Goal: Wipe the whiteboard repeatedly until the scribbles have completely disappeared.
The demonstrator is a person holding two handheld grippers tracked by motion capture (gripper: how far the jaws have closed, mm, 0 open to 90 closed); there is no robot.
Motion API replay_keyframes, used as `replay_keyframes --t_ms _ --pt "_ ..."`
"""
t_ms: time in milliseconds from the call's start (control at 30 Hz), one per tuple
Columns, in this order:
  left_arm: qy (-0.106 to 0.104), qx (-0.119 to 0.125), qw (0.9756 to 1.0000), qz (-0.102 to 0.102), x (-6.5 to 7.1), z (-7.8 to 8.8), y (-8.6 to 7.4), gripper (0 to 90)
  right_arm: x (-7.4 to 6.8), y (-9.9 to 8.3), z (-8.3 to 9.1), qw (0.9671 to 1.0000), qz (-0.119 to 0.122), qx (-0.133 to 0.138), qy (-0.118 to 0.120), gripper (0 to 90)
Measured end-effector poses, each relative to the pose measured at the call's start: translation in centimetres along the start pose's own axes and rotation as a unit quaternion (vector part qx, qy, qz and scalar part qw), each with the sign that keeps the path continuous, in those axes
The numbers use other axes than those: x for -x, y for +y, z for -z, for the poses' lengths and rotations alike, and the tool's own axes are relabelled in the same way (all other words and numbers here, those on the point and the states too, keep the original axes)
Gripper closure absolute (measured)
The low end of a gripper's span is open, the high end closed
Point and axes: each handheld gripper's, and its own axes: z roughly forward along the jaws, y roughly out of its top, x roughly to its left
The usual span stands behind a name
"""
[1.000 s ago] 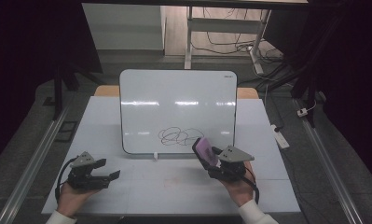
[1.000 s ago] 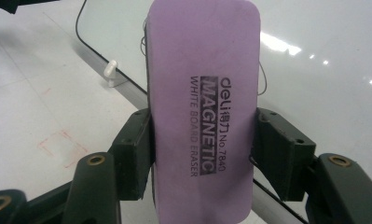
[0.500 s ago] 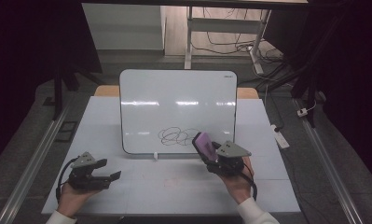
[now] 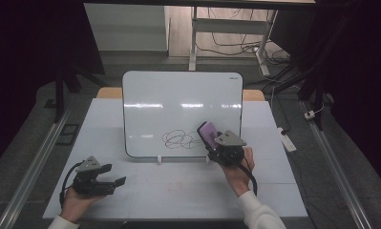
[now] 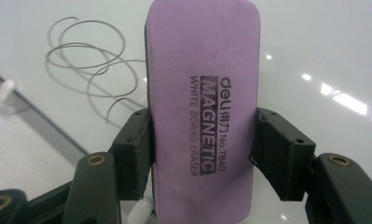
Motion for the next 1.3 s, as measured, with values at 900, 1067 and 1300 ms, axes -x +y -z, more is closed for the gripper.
replay_keyframes --t_ms 900,1067,1300 --pt "-0.004 0.0 1.0 0.005 0.0 -0.1 0.0 19.8 -4.0 1.3 -2.7 0.9991 0.041 -0.004 -0.008 40.4" --pt "-0.004 0.002 1.0 0.006 -0.1 0.0 0.0 19.8 -3.8 1.4 -2.7 0.9992 0.038 -0.005 0.005 40.5" --pt "-0.005 0.0 1.0 0.005 -0.1 -0.1 0.0 19.9 -2.3 1.5 -2.1 0.9988 0.032 0.0 -0.038 40.4"
